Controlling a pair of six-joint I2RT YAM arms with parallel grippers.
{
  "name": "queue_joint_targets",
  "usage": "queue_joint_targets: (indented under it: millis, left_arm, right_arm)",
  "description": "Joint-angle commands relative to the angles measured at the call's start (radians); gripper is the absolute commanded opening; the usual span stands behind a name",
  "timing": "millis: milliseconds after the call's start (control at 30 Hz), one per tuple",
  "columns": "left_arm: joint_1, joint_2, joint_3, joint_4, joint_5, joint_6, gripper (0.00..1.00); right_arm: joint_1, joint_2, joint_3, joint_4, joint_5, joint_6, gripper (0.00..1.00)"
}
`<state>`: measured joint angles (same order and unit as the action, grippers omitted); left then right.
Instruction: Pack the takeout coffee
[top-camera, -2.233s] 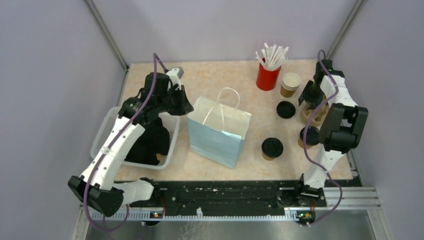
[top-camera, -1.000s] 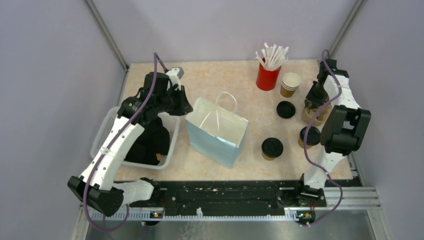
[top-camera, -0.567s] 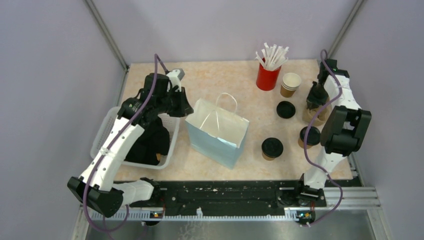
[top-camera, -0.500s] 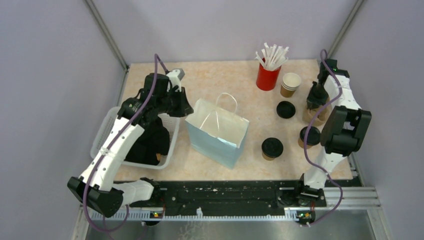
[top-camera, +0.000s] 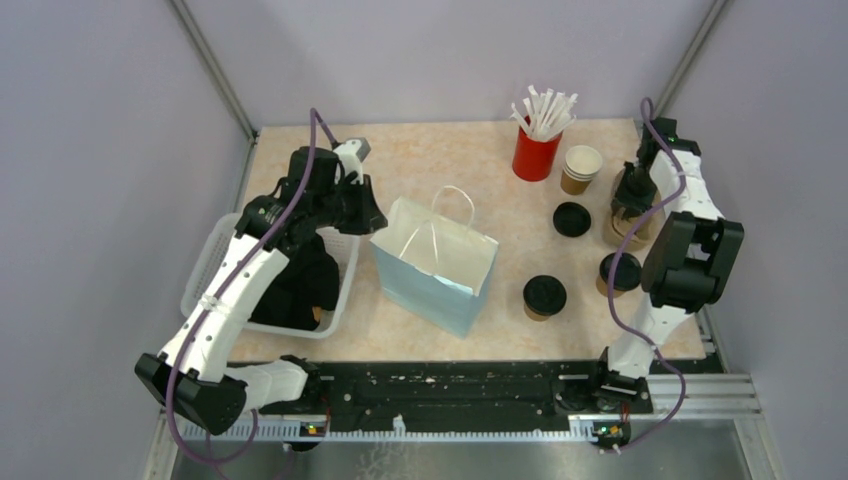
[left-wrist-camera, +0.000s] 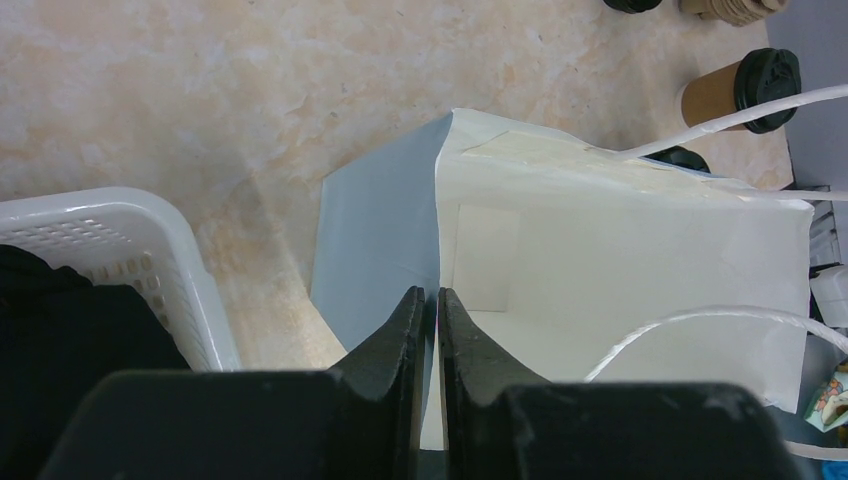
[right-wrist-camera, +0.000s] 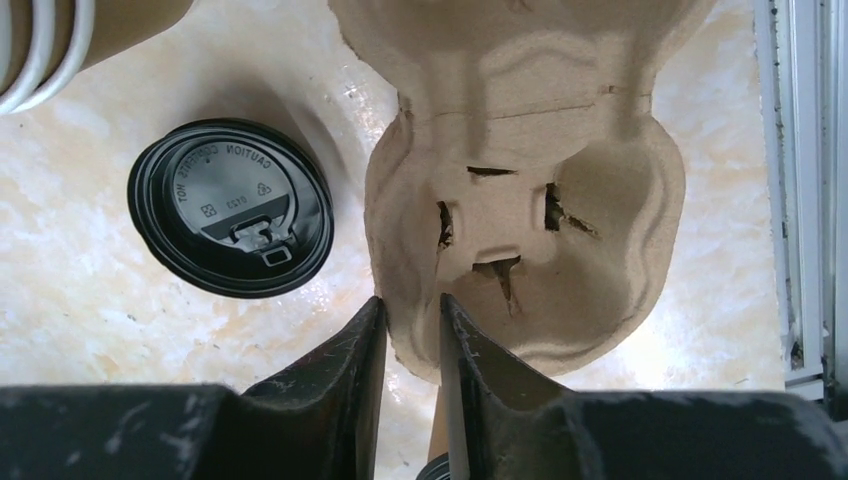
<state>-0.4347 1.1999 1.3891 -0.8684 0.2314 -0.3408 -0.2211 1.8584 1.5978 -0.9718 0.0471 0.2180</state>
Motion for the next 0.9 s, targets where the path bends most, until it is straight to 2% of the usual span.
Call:
queue_joint_targets:
  millis: [0,100,267,433,567,867]
  left_arm:
    - [-0.002,-0.009,-0.005,0.032,0.015,0.013,0.15]
    - [-0.002,-0.006,-0.003,0.032,0.015,0.013,0.15]
    - [-0.002,0.004,0.001,0.030,0.013,0.016,0.14]
    - [-0.002,0.010,0.004,0.029,0.009,0.017,0.14]
    - [-0.002,0.017,0.008,0.029,0.010,0.020,0.14]
    - [-0.002,0.021,0.022,0.019,-0.004,0.025,0.14]
  right_arm:
    - [-0.025,-0.008,0.037,0.045,-0.042,-0.010,0.27]
    - [-0.025,0.009,0.047,0.054,-0.046,-0.003,0.31]
    - [-0.025,0.035,0.057,0.055,-0.066,0.000,0.27]
    - [-0.026,0.048,0.059,0.065,-0.052,-0.006,0.32]
    - [-0.025,0.072,0.080,0.058,-0.054,-0.007,0.32]
    - [-0.026,0.061,0.073,0.049,-0.054,-0.008,0.16]
